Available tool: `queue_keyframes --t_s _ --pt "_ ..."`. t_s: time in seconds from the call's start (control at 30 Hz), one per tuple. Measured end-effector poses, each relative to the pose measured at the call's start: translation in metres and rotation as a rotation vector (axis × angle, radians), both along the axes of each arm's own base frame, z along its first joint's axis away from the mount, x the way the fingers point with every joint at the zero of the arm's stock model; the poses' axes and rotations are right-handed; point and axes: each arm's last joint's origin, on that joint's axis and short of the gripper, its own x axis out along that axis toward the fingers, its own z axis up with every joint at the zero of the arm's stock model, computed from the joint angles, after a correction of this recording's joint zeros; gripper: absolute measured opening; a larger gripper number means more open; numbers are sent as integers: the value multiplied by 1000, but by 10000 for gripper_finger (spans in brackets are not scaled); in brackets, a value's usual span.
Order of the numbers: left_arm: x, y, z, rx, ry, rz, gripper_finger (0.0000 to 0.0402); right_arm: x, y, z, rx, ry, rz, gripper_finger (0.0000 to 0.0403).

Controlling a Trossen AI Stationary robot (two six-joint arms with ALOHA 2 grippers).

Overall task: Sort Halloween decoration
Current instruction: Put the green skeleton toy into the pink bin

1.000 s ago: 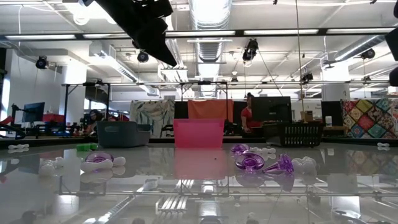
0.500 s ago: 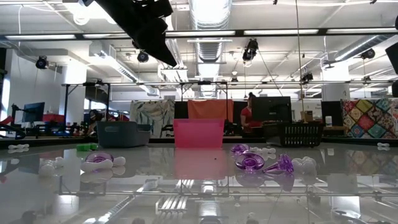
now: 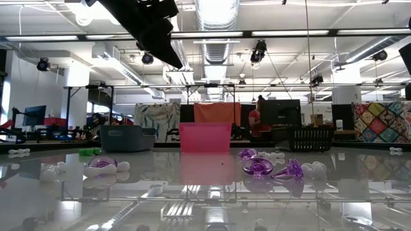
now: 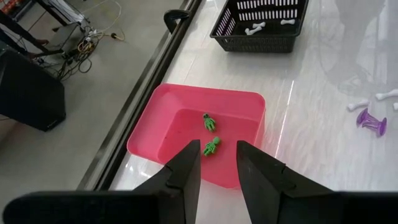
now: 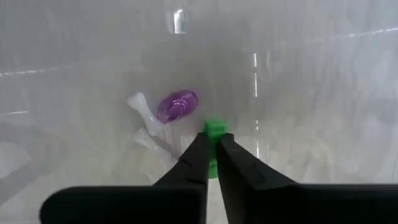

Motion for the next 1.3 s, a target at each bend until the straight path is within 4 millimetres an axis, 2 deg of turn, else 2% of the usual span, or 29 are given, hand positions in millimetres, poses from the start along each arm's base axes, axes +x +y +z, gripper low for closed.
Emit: queue_keyframes --t_s 0.23,0.47,0.63,0.9,1.13,1.3 --pt "0 0 0 -2 -2 1 86 -1 -1 2 -3 3 -7 9" --pt "0 0 0 -2 -2 2 86 -2 -4 16 -92 47 -107 9" --pt "0 0 0 -2 -2 2 86 11 -5 31 -137 -82 -200 9" --pt "0 0 0 -2 -7 1 86 36 -25 72 -207 -321 -295 9" --pt "2 -3 2 3 -19 -20 86 65 -52 103 -319 -639 -261 9" --pt "4 -6 3 -20 -30 -99 86 92 -80 111 -386 -760 -209 9"
